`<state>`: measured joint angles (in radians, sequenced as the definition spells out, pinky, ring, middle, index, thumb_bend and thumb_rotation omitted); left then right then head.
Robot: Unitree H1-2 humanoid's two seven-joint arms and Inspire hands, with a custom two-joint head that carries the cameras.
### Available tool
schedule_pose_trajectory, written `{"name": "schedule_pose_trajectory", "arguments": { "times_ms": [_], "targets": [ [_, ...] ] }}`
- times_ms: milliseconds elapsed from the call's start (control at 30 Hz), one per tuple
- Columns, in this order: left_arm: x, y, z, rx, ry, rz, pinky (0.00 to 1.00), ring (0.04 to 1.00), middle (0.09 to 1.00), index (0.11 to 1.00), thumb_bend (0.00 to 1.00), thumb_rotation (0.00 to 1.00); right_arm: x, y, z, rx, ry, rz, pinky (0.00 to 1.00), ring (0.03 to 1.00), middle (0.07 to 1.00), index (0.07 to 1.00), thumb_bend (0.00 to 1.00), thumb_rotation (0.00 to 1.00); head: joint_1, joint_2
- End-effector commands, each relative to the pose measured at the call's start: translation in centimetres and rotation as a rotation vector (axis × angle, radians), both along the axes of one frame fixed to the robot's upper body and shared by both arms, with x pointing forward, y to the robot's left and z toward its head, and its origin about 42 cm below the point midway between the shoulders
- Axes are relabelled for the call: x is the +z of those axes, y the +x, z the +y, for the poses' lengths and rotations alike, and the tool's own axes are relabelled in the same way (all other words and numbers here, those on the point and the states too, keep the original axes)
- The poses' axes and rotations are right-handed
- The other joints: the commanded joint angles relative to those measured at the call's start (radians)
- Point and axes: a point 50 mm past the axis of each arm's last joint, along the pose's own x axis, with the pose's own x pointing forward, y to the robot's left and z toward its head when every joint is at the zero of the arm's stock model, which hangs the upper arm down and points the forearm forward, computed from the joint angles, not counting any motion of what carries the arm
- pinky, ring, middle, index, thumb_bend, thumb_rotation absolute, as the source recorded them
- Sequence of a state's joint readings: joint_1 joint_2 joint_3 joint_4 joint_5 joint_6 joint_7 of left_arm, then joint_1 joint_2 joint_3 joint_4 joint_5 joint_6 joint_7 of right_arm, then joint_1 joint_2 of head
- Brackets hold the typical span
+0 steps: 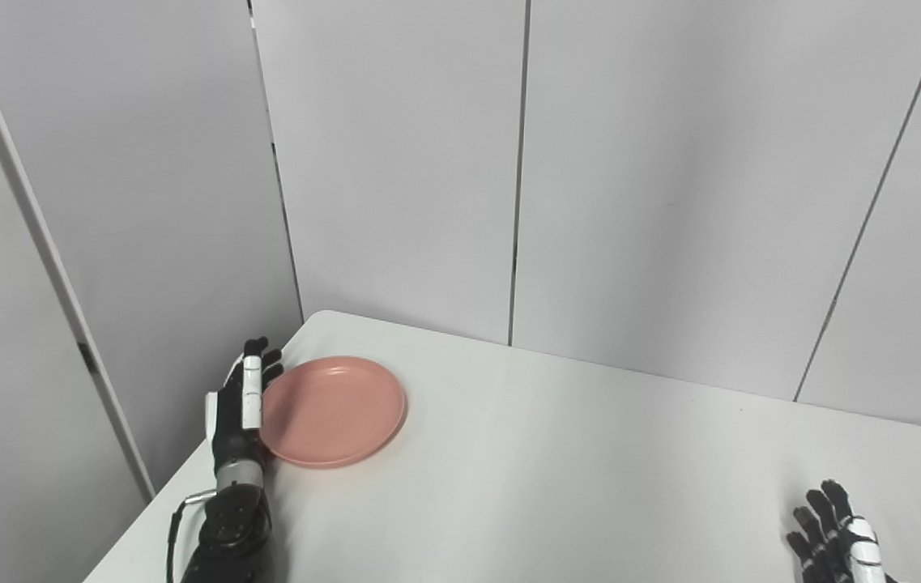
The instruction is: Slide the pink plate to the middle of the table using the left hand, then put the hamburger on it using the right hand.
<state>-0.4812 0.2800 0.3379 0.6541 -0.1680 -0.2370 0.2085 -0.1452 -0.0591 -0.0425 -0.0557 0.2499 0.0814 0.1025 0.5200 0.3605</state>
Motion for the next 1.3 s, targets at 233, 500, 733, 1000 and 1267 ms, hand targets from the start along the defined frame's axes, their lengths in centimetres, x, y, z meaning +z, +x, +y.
{"name": "schedule_pose_trajectory", "arguments": {
  "times_ms": [233, 500, 733, 1000, 1267],
  "targets": [
    [1.3, 2.3, -4.1, -0.135, -0.012, -0.062, 0.79, 0.796, 0.793, 0.789, 0.87, 1.0, 1.8, 0.2, 0.4, 0.018, 0.011, -0.062, 1.0, 1.0, 1.0, 1.0, 0.5, 0.94, -0.017, 0.008],
    [1.1, 2.9, -7.6, -0.236, -0.005, -0.028, 0.83, 0.804, 0.775, 0.778, 0.89, 1.0, 1.9, 0.1, 0.8, 0.017, 0.044, -0.065, 1.0, 1.0, 1.0, 1.0, 0.48, 0.94, -0.04, 0.017],
    [0.5, 3.2, -10.8, -0.317, -0.032, -0.017, 0.83, 0.809, 0.778, 0.778, 0.89, 1.0, 2.2, 0.2, 1.2, 0.001, 0.001, -0.054, 1.0, 1.0, 1.0, 1.0, 0.48, 0.99, -0.073, 0.025],
    [-0.5, 2.2, -15.4, -0.41, -0.077, -0.025, 0.81, 0.815, 0.795, 0.794, 0.84, 1.0, 2.5, 0.0, 1.6, -0.008, 0.009, -0.055, 1.0, 1.0, 1.0, 1.0, 0.45, 1.0, -0.159, 0.051],
    [-1.2, 0.2, -19.3, -0.496, -0.131, -0.006, 0.84, 0.843, 0.83, 0.824, 0.82, 1.0, 2.3, 0.1, 2.4, 0.009, 0.008, -0.048, 1.0, 1.0, 1.0, 1.0, 0.47, 1.0, -0.294, 0.081]
  ]
}}
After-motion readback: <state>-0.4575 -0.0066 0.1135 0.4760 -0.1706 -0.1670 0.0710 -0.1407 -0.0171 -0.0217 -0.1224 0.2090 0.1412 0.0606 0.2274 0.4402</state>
